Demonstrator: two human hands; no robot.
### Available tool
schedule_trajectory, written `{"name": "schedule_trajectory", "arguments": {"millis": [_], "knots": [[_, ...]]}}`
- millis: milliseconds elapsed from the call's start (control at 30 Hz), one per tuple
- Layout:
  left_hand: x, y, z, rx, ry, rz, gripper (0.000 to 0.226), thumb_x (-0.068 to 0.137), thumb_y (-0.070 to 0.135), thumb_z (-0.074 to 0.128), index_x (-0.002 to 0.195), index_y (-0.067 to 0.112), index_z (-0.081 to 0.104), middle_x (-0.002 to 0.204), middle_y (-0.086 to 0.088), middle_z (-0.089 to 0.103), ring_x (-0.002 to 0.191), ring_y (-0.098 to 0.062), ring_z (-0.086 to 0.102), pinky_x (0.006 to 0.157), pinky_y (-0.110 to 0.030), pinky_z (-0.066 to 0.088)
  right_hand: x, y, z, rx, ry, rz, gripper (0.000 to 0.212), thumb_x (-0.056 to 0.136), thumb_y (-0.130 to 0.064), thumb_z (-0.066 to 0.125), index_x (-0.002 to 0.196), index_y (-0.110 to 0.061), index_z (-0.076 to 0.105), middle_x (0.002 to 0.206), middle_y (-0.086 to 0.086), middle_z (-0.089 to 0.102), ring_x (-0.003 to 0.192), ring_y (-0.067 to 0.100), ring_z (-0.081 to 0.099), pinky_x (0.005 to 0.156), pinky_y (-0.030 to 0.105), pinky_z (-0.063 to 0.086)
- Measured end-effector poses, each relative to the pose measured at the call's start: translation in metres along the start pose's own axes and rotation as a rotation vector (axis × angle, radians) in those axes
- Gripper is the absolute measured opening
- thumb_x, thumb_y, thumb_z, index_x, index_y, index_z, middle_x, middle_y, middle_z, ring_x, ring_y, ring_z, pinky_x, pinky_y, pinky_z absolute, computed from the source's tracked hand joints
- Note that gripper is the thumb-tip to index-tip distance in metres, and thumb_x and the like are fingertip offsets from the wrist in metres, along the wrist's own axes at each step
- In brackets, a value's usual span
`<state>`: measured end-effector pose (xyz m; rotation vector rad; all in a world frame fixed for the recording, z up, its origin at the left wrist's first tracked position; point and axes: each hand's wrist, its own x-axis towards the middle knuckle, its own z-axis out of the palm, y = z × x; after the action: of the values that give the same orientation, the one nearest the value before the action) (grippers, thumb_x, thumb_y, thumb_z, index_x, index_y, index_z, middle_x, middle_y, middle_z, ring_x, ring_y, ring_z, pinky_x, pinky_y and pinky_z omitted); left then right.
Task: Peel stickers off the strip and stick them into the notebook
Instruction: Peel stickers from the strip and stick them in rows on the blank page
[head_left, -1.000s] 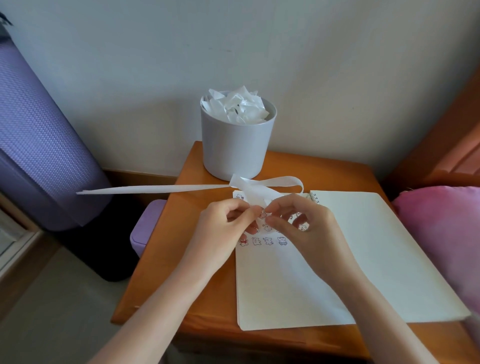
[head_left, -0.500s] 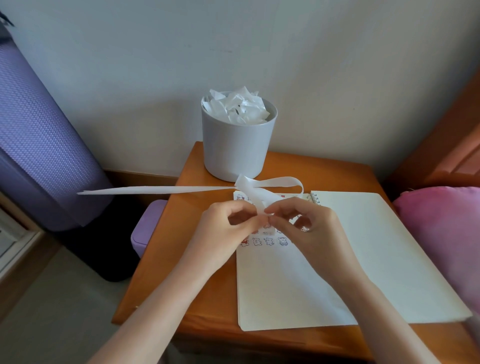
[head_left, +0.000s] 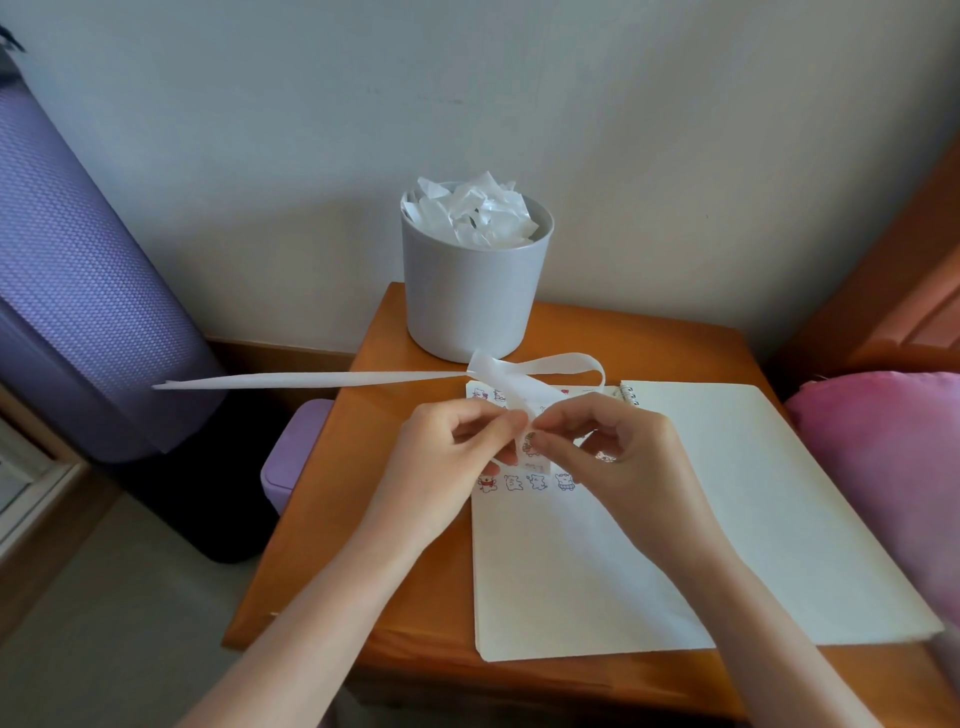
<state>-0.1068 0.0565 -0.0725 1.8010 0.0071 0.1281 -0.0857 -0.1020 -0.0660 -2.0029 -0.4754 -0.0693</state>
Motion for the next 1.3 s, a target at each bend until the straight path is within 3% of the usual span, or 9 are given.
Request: {"name": "schedule_trajectory", "arguments": {"millis": [333, 467, 633, 733, 900, 1033, 1133, 1300], "knots": [[0.001, -0.004, 0.002, 0.053, -0.016, -0.006, 0.018, 0.090, 0.028, 0.057, 0.083, 0.018, 0.071, 0.069, 0.008, 0.068, 0.071, 0.000, 0.066, 0.060, -0.007, 0.049, 0.000, 0.000, -0.002, -0.058, -0.016, 0.023, 0.013, 0.080, -0.014, 0.072, 0.078, -0.027, 0.068, 0.075, -0.018, 0.067, 0.072, 0.008, 0.062, 0.067, 0.024, 0.054], [0.000, -0.004, 0.003, 0.053, 0.009, -0.013, 0.019, 0.089, 0.028, 0.059, 0.080, 0.018, 0.072, 0.065, 0.007, 0.068, 0.069, -0.002, 0.065, 0.060, -0.012, 0.052, 0.000, -0.001, -0.001, -0.106, -0.019, 0.039, 0.013, 0.082, -0.016, 0.071, 0.077, -0.028, 0.066, 0.071, -0.015, 0.064, 0.071, 0.004, 0.057, 0.060, 0.018, 0.048], [0.001, -0.004, 0.005, 0.046, 0.013, -0.038, 0.017, 0.089, 0.029, 0.059, 0.080, 0.020, 0.070, 0.064, 0.009, 0.067, 0.068, -0.001, 0.065, 0.060, -0.014, 0.053, 0.000, 0.000, 0.000, -0.226, -0.013, 0.026, 0.015, 0.084, -0.022, 0.067, 0.076, -0.033, 0.060, 0.086, -0.019, 0.057, 0.080, 0.003, 0.051, 0.065, 0.016, 0.043], [0.001, -0.005, 0.006, 0.033, 0.021, -0.058, 0.017, 0.089, 0.028, 0.059, 0.080, 0.019, 0.070, 0.064, 0.009, 0.067, 0.066, -0.003, 0.066, 0.060, -0.017, 0.053, 0.000, -0.003, -0.007, -0.174, 0.008, 0.010, 0.013, 0.084, -0.021, 0.067, 0.077, -0.030, 0.060, 0.085, -0.018, 0.058, 0.080, 0.004, 0.050, 0.067, 0.014, 0.042], [0.001, -0.008, 0.005, 0.070, 0.035, -0.057, 0.017, 0.090, 0.025, 0.058, 0.079, 0.021, 0.070, 0.069, 0.005, 0.069, 0.067, -0.006, 0.066, 0.058, -0.014, 0.051, 0.001, 0.000, -0.032, -0.098, -0.036, 0.142, 0.006, 0.081, -0.021, 0.071, 0.076, -0.022, 0.068, 0.074, -0.009, 0.069, 0.064, 0.003, 0.054, 0.060, 0.019, 0.041], [0.001, -0.008, 0.005, 0.090, 0.039, -0.059, 0.017, 0.090, 0.021, 0.058, 0.084, 0.015, 0.073, 0.074, 0.002, 0.072, 0.068, -0.005, 0.066, 0.059, -0.014, 0.051, 0.000, 0.011, -0.041, -0.185, -0.118, 0.286, 0.006, 0.079, -0.023, 0.073, 0.074, -0.023, 0.070, 0.072, -0.007, 0.072, 0.064, 0.009, 0.055, 0.058, 0.018, 0.043], [0.001, -0.009, 0.005, 0.113, 0.044, -0.049, 0.017, 0.089, 0.021, 0.058, 0.084, 0.014, 0.073, 0.074, 0.002, 0.072, 0.068, -0.005, 0.066, 0.063, -0.017, 0.052, -0.001, 0.013, -0.038, -0.245, -0.134, 0.308, 0.007, 0.080, -0.023, 0.072, 0.073, -0.024, 0.070, 0.072, -0.005, 0.071, 0.065, 0.012, 0.057, 0.059, 0.019, 0.045], [0.000, -0.010, 0.005, 0.123, 0.038, -0.053, 0.017, 0.089, 0.021, 0.059, 0.083, 0.013, 0.073, 0.072, 0.002, 0.072, 0.066, -0.003, 0.066, 0.061, -0.010, 0.049, 0.000, 0.017, -0.037, -0.290, -0.108, 0.315, 0.009, 0.082, -0.020, 0.071, 0.074, -0.025, 0.069, 0.074, -0.006, 0.068, 0.068, 0.011, 0.057, 0.058, 0.016, 0.042]]}}
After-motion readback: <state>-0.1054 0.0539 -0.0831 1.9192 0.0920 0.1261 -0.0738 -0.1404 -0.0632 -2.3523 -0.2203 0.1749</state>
